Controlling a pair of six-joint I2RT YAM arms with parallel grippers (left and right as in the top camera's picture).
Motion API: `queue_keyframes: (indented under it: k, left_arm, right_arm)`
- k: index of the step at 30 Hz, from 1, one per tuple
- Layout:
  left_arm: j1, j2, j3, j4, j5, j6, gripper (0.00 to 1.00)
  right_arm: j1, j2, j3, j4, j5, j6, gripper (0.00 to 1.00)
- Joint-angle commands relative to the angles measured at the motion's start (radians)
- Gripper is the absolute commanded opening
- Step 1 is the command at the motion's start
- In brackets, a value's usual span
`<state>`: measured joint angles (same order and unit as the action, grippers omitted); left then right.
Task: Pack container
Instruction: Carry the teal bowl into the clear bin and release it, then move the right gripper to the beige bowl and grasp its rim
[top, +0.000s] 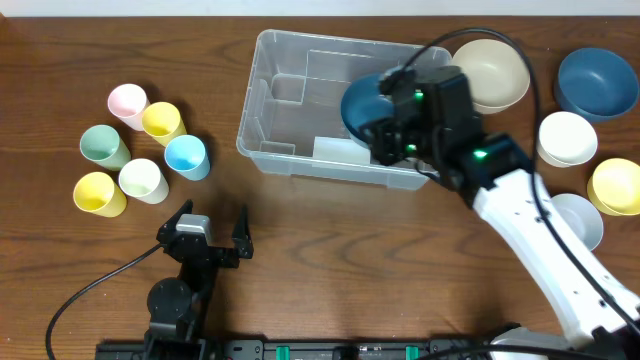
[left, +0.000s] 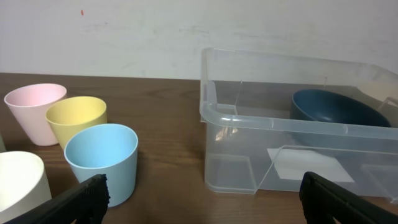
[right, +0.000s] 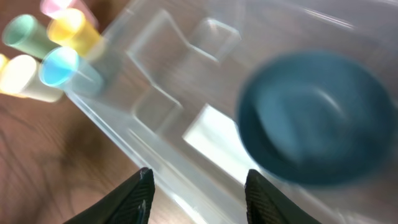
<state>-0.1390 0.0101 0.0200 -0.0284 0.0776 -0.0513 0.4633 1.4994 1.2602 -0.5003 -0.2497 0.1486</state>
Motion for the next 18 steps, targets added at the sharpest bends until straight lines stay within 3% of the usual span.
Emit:
queue_keyframes:
  k: [1,9,18]
  left_arm:
    - [0.004,-0.006,-0.016,-0.035,0.011,0.006,0.98]
    - [0.004,-0.006,-0.016,-0.035,0.011,0.006,0.98]
    - [0.004,-0.006,-0.016,-0.035,0.011,0.006,0.98]
  right_arm:
    - [0.062,0.088,0.000,0.093,-0.016,-0.002,0.50]
    - [0.142,0.301,0.000,0.388,-0.013,0.127,0.48]
    - [0.185,0.357,0.000,0.463,-0.026,0.162,0.47]
